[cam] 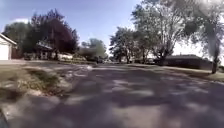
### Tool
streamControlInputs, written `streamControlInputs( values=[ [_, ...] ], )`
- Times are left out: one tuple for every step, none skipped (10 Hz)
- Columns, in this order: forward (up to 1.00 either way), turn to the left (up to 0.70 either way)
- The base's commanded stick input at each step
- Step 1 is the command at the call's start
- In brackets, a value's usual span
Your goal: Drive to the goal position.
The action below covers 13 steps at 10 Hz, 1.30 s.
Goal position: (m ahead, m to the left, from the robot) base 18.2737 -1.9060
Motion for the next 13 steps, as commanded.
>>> streamControlInputs(
  values=[
    [1.00,0.00],
    [1.00,0.00],
    [1.00,0.00],
    [1.00,0.00],
    [1.00,0.24],
    [1.00,0.40],
    [1.00,0.40],
    [1.00,0.30],
    [1.00,0.13],
    [1.00,0.00],
    [1.00,0.00],
    [1.00,0.00],
    [1.00,0.00]
  ],
)
